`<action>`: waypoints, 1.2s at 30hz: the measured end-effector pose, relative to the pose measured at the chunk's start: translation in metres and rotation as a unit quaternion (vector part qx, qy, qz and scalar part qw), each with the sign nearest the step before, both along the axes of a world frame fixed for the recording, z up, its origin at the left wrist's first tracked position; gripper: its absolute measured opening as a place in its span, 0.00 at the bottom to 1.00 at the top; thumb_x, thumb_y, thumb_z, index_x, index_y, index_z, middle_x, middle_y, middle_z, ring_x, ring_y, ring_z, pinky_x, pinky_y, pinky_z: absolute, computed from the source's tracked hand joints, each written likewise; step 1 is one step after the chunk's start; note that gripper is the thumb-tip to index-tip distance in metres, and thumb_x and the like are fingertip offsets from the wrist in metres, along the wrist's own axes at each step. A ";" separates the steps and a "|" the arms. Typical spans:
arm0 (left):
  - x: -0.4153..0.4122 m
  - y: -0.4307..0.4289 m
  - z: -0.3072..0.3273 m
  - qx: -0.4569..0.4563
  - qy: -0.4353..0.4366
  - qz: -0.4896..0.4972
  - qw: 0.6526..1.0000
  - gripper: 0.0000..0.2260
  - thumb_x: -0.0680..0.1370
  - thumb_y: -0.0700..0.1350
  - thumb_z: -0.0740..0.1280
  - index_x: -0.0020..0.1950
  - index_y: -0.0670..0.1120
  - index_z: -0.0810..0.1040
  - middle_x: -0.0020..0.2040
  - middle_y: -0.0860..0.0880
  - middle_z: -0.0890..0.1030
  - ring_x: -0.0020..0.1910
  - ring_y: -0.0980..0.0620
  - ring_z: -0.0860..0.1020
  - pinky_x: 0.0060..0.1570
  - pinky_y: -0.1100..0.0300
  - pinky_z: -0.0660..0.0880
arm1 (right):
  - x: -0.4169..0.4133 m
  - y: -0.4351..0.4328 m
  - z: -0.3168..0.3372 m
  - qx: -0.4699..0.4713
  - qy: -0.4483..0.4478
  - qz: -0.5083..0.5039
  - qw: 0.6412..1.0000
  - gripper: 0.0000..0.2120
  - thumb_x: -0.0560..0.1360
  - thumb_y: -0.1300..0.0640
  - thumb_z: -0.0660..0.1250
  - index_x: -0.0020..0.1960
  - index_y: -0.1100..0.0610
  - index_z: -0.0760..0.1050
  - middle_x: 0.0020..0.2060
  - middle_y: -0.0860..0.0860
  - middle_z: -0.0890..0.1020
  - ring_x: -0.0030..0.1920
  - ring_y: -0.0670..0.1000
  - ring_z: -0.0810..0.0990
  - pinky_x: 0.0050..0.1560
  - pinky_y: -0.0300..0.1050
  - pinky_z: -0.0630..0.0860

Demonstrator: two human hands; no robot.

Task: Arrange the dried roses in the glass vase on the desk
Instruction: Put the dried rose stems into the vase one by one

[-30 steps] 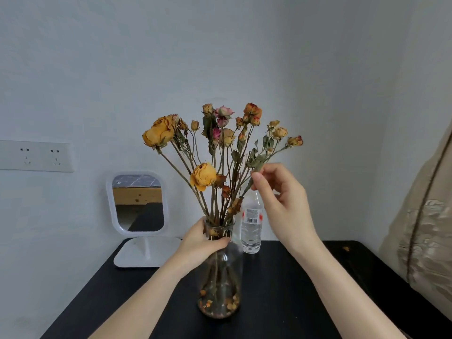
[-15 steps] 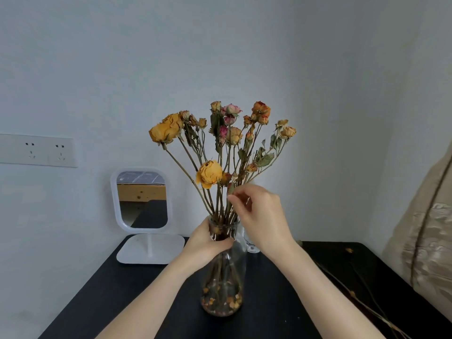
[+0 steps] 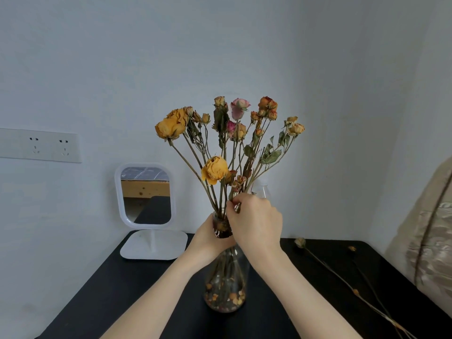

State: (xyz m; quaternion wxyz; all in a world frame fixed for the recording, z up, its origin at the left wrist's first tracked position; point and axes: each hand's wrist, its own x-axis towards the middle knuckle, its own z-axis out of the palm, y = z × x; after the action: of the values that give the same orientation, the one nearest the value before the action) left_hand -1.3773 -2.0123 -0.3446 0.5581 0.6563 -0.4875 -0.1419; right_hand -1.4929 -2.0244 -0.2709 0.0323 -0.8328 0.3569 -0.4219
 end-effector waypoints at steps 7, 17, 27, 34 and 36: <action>0.006 -0.002 -0.005 -0.006 0.003 -0.006 1.000 0.19 0.63 0.48 0.75 0.48 0.60 0.71 0.40 0.68 0.79 0.42 0.77 0.74 0.35 0.80 0.69 | 0.007 0.000 -0.009 0.024 -0.011 0.001 1.000 0.13 0.78 0.49 0.60 0.53 0.53 0.80 0.44 0.51 0.84 0.42 0.51 0.82 0.41 0.44 0.78; -0.007 -0.002 -0.005 -0.063 0.009 0.081 0.995 0.15 0.63 0.46 0.75 0.42 0.54 0.71 0.40 0.56 0.77 0.37 0.74 0.74 0.31 0.79 0.68 | 0.000 -0.001 0.006 0.045 -0.061 0.043 0.996 0.13 0.78 0.48 0.61 0.55 0.51 0.80 0.40 0.51 0.85 0.39 0.52 0.82 0.38 0.42 0.76; -0.009 -0.003 -0.006 -0.064 0.011 0.083 0.994 0.13 0.68 0.43 0.73 0.44 0.57 0.73 0.42 0.59 0.78 0.41 0.68 0.76 0.34 0.75 0.71 | 0.006 -0.005 -0.007 0.044 -0.033 0.036 0.998 0.13 0.78 0.49 0.60 0.53 0.51 0.81 0.42 0.50 0.85 0.40 0.50 0.82 0.41 0.43 0.79; -0.009 0.005 0.000 -0.036 -0.019 0.096 0.995 0.13 0.65 0.51 0.73 0.41 0.61 0.70 0.39 0.62 0.77 0.37 0.69 0.76 0.30 0.74 0.69 | -0.007 0.000 -0.010 0.038 -0.079 0.060 0.994 0.13 0.76 0.46 0.64 0.56 0.49 0.80 0.45 0.48 0.85 0.42 0.48 0.83 0.39 0.38 0.75; -0.009 0.007 0.002 -0.024 -0.040 0.109 0.993 0.15 0.64 0.54 0.73 0.41 0.62 0.67 0.38 0.63 0.76 0.37 0.68 0.74 0.33 0.72 0.66 | -0.016 0.003 -0.013 0.040 -0.097 0.070 0.992 0.12 0.75 0.46 0.65 0.54 0.49 0.80 0.39 0.47 0.84 0.36 0.44 0.80 0.37 0.36 0.74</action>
State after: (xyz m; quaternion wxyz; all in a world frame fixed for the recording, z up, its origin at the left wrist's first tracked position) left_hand -1.3866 -2.0054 -0.3423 0.5658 0.6974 -0.4380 -0.0418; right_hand -1.5092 -2.0209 -0.2844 0.1289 -0.8089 0.3097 -0.4828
